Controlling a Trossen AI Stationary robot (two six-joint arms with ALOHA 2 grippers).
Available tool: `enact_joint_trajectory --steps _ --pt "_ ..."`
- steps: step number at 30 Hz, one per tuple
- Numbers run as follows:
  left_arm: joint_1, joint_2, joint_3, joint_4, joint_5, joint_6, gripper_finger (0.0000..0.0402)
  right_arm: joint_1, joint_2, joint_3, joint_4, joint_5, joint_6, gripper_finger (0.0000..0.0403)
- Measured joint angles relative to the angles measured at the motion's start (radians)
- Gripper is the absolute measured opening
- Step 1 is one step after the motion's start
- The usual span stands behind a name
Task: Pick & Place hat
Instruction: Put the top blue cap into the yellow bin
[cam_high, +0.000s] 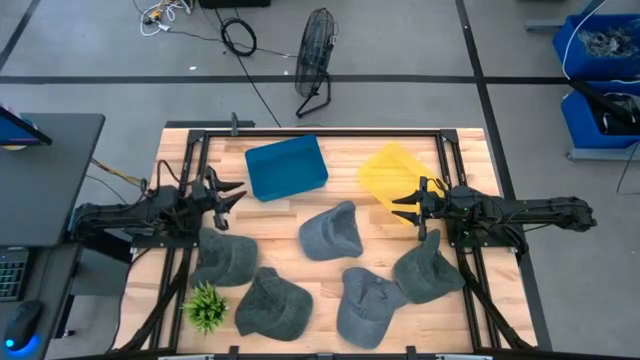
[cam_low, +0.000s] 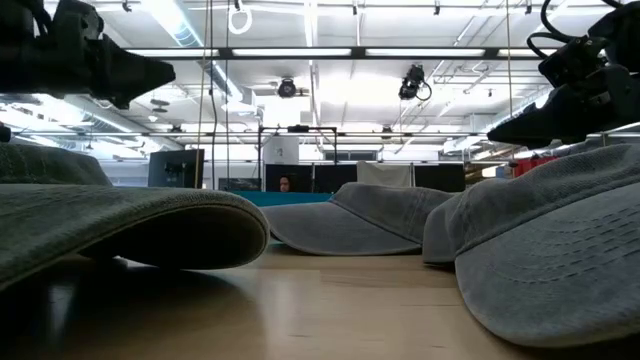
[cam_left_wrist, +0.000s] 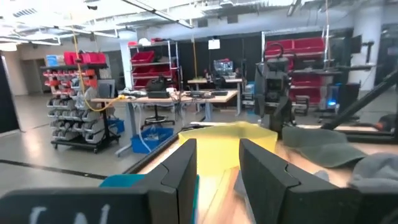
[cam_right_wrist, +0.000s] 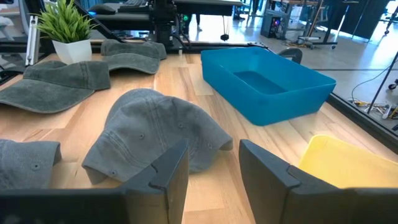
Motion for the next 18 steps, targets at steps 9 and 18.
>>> enact_joint_trajectory --steps 9,18 --pt "0.054 0.126 0.183 -0.063 0.002 0.13 0.0124 0.0 0.0 0.0 0.0 0.0 0.0 0.0146" --pt "0.13 0.522 0.46 -0.146 0.004 0.271 0.0124 0.0 0.0 0.0 0.0 0.0 0.0 0.0146"
